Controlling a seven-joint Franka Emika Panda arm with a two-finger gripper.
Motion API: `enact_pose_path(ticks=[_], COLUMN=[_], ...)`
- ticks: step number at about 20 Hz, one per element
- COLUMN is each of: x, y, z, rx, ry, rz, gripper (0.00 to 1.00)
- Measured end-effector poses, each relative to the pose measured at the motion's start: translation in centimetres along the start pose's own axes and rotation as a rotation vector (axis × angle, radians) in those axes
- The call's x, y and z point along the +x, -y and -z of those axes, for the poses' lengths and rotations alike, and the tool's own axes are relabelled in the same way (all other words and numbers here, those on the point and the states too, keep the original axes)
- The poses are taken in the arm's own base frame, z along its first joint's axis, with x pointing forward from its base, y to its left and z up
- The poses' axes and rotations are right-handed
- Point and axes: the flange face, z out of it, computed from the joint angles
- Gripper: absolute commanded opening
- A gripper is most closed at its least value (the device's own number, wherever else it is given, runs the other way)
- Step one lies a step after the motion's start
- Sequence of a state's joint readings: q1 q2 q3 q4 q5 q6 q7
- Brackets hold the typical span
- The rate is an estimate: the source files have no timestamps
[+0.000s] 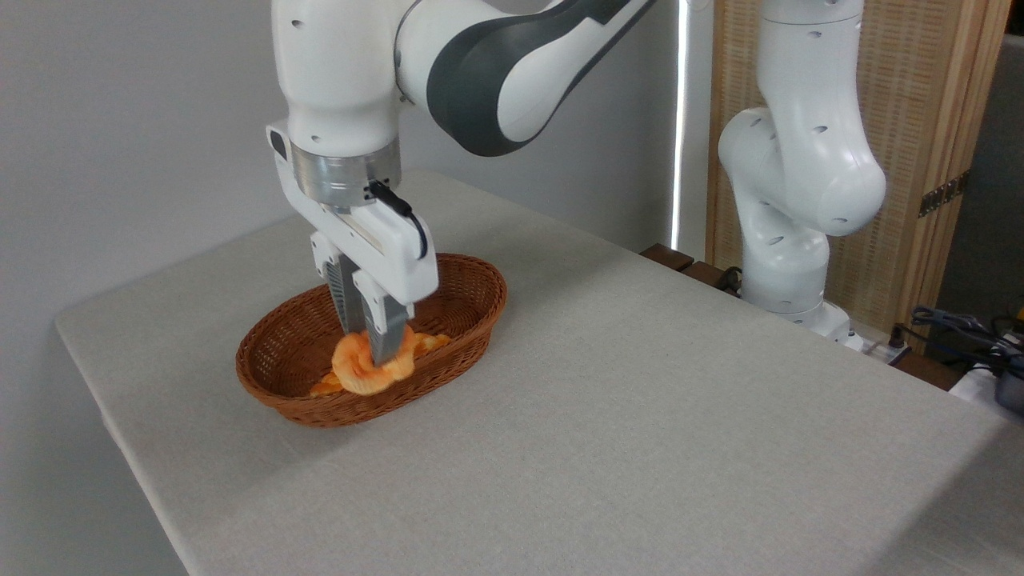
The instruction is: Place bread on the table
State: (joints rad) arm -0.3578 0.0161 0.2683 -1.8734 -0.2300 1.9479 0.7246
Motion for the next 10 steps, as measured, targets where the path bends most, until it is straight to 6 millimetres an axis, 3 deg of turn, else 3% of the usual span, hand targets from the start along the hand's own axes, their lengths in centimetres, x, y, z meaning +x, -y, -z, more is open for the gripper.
enact_pose_path(ticks=[1, 2, 6, 10], x=[-0.6, -0.9, -2.4, -2.4], y=[0.8, 1.2, 3.3, 3.8], z=[-0.1, -0.2, -2.2, -4.1], rx=[0.008, 0.012, 0.032, 0.029], ry=[0.010, 0.016, 0.085, 0.128], rz=[0.011, 0.017, 0.022, 0.022], gripper=[0.82, 1.00, 1.00, 1.00])
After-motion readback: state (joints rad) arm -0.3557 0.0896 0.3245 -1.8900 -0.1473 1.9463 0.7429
